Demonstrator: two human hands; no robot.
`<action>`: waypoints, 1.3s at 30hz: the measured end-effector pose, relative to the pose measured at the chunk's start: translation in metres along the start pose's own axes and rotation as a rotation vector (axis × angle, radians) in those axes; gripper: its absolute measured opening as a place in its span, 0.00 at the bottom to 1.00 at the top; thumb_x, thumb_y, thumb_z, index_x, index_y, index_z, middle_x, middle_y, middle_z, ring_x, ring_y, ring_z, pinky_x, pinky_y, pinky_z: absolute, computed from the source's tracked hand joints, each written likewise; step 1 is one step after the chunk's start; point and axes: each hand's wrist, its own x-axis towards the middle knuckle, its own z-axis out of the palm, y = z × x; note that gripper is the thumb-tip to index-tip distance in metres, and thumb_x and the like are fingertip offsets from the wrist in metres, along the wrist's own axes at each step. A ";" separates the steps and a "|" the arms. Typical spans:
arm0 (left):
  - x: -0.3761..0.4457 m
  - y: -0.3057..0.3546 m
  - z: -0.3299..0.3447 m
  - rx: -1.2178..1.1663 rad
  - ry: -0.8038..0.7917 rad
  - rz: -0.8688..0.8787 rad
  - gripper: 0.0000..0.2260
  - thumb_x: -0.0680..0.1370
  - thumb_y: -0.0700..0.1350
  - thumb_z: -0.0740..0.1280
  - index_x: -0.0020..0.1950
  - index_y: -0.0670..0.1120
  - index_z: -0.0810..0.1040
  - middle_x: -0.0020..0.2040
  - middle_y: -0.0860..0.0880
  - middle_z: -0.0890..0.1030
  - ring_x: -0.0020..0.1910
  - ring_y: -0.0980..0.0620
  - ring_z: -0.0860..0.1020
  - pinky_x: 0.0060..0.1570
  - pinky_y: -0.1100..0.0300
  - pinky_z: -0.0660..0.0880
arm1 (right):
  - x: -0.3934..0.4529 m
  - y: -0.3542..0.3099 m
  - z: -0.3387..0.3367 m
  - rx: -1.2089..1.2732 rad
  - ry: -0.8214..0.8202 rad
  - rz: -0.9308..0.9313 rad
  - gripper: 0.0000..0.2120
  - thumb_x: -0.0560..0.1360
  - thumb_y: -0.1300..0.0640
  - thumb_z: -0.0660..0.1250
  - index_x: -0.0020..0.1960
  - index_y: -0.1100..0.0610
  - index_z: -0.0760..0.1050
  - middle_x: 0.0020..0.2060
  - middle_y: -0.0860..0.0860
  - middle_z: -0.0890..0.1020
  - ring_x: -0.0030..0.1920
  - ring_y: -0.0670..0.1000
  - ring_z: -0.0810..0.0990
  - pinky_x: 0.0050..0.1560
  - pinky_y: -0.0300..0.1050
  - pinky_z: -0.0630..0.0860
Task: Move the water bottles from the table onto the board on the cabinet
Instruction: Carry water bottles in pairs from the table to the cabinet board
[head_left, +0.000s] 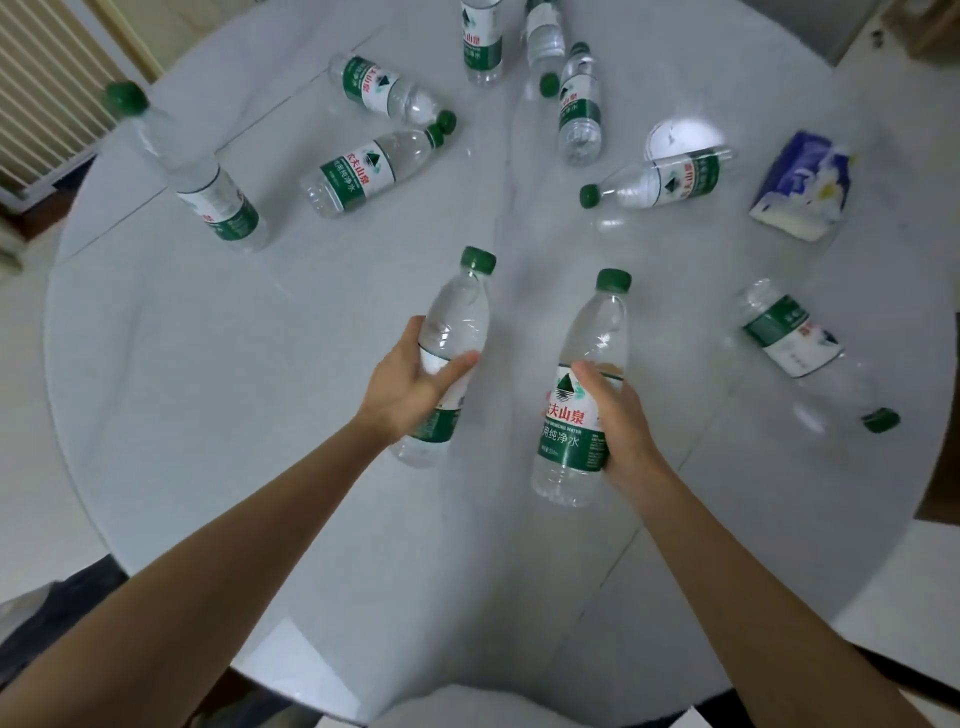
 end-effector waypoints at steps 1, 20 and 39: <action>-0.011 0.008 0.006 -0.167 -0.044 -0.016 0.19 0.72 0.58 0.71 0.58 0.52 0.72 0.51 0.52 0.83 0.50 0.49 0.82 0.55 0.52 0.76 | -0.011 0.000 -0.005 0.040 -0.005 -0.001 0.11 0.65 0.51 0.76 0.45 0.53 0.81 0.42 0.59 0.82 0.40 0.57 0.82 0.51 0.57 0.79; -0.232 0.028 0.125 -0.318 -0.874 0.043 0.36 0.63 0.66 0.72 0.61 0.42 0.76 0.48 0.40 0.83 0.43 0.43 0.82 0.48 0.48 0.79 | -0.342 0.145 -0.082 0.644 0.401 -0.210 0.23 0.66 0.42 0.67 0.49 0.60 0.74 0.33 0.57 0.81 0.31 0.54 0.81 0.35 0.45 0.80; -0.786 -0.120 0.251 0.212 -1.866 0.177 0.23 0.67 0.63 0.68 0.49 0.45 0.79 0.38 0.44 0.83 0.36 0.45 0.81 0.43 0.54 0.76 | -0.810 0.512 -0.027 1.144 1.410 -0.588 0.22 0.66 0.41 0.69 0.49 0.59 0.75 0.37 0.58 0.81 0.35 0.56 0.80 0.43 0.50 0.78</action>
